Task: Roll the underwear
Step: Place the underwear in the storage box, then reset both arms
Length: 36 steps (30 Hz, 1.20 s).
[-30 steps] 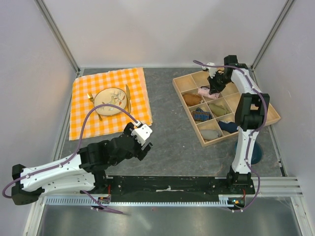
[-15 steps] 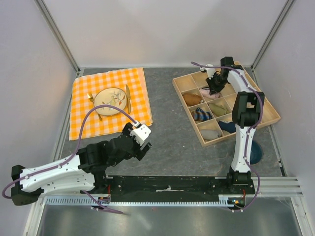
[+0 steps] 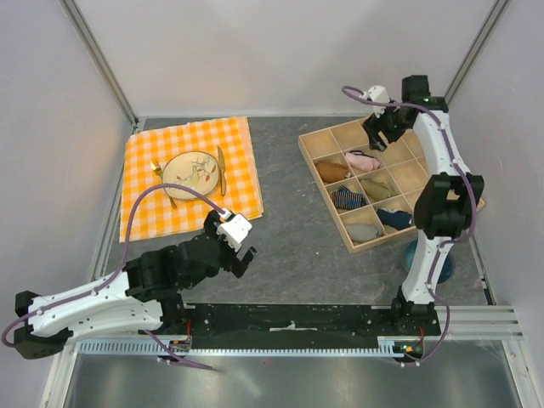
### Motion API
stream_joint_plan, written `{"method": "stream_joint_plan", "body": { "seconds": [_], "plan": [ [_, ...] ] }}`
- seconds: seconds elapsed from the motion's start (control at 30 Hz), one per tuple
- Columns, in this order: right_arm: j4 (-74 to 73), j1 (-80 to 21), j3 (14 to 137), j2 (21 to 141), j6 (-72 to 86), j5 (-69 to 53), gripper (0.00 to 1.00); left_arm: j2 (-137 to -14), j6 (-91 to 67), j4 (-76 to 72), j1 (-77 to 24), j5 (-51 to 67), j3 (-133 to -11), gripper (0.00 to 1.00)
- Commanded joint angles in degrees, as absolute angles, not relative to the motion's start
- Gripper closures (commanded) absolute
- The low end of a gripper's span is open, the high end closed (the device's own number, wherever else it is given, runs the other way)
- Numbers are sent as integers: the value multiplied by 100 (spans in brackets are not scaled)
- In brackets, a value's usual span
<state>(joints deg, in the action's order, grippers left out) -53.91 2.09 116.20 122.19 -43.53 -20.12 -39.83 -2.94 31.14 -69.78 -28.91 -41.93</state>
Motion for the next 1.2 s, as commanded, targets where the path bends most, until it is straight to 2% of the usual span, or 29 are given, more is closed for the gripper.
{"method": "stream_joint_plan", "body": {
  "seconds": [0.0,0.07,0.1,0.23,0.37,0.4,0.43,0.5,0.57,0.67,0.8,1.17],
  "plan": [
    [-5511,220,11577,10848,-4324,-2442,20,-3403,-360,2699,-6708,-3111,-4166,1],
    [-5284,246,11121,10043,-4246,-2662,11,-2956,-369,2489,-6418,-2972,-4148,1],
    [-4891,272,10544,9733,-4149,-2933,2,-2840,-352,2426,-6016,-2866,-4148,1],
    [-3615,579,9117,8247,-2861,-3445,2,-2987,-308,2504,-4679,-1544,-4586,1],
    [-3033,624,8263,7035,-1663,-3367,2,-3988,-220,2645,-3273,-468,-5123,1],
    [-2754,624,7957,6866,-1017,-3253,2,-4338,-246,2646,-2556,-161,-5307,1],
    [-2594,624,7806,6699,-732,-2756,2,-4533,-490,2663,-2183,416,-5404,1],
    [-2313,624,7473,6207,-126,-2078,2,-4789,-685,2611,-1611,659,-5536,1],
    [-2276,624,7287,5786,-18,-1253,2,-4852,-651,2409,-1600,764,-5424,2],
    [-2259,624,7024,5318,220,-688,2,-4475,-545,2023,-1600,703,-4897,2],
    [-2259,615,6733,4984,193,-388,2,-3982,-475,1697,-1600,633,-4089,1],
    [-1354,615,5319,4588,554,-387,2,-3929,-422,1679,-1740,888,-3938,2]
  ]
}}
